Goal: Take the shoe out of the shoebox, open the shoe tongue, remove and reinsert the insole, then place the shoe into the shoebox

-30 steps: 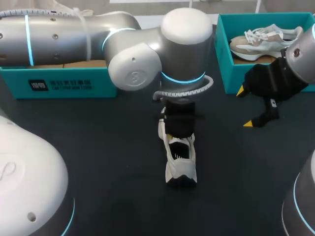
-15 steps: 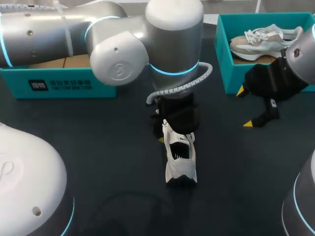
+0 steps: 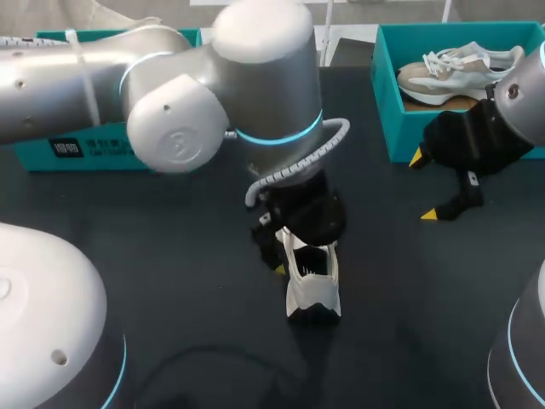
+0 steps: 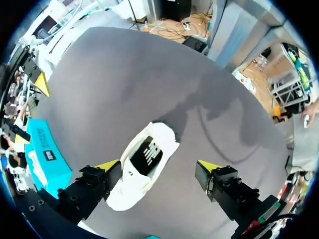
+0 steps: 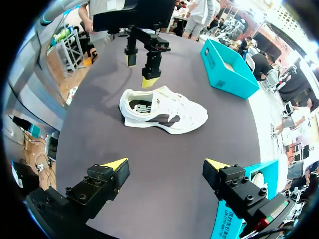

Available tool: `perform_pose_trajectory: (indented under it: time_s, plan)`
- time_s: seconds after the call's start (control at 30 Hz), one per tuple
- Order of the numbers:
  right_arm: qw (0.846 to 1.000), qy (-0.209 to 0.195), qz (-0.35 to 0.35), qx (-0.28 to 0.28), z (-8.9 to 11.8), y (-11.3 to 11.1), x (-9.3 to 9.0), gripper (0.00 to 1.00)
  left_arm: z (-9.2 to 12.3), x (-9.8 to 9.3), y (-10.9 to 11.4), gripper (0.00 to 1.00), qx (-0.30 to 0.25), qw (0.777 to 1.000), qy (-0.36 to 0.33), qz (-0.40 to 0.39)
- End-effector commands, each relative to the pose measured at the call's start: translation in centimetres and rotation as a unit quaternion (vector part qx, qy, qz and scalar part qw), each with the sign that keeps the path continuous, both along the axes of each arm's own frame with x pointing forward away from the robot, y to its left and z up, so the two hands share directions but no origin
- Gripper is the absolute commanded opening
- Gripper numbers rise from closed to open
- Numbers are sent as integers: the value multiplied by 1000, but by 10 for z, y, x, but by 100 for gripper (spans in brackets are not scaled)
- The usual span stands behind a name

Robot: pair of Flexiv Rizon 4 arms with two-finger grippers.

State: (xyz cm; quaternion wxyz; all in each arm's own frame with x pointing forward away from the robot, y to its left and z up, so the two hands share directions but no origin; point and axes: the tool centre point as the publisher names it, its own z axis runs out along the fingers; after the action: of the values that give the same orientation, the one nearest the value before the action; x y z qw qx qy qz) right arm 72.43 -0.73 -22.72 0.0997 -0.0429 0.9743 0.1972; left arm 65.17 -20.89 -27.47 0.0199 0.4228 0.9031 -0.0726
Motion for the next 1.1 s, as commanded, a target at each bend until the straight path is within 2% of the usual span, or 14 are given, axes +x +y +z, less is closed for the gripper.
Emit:
perform_pose_trajectory:
  time_s: [0.03, 0.37, 0.47, 0.7, 0.9, 1.1]
  plan:
    - [1000, -1, -1, -1, -1, 1, 0, 100, 5, -28, 14, 100, -83, 949, -79, 294]
    - [1000, -1, -1, -1, -1, 1, 0, 100, 5, -28, 14, 100, -83, 949, -79, 294]
    - [1000, -1, -1, -1, -1, 1, 0, 100, -4, -35, 13, 100, -58, 945, -48, 317]
    - [1000, -1, -1, -1, -1, 1, 0, 100, -18, -47, 15, 100, 10, 937, -44, 346]
    - [1000, -1, -1, -1, -1, 1, 0, 100, -18, -53, 20, 100, 37, 928, -39, 368]
    - [1000, -1, -1, -1, -1, 1, 0, 100, -23, -52, 21, 100, 31, 918, -51, 393]
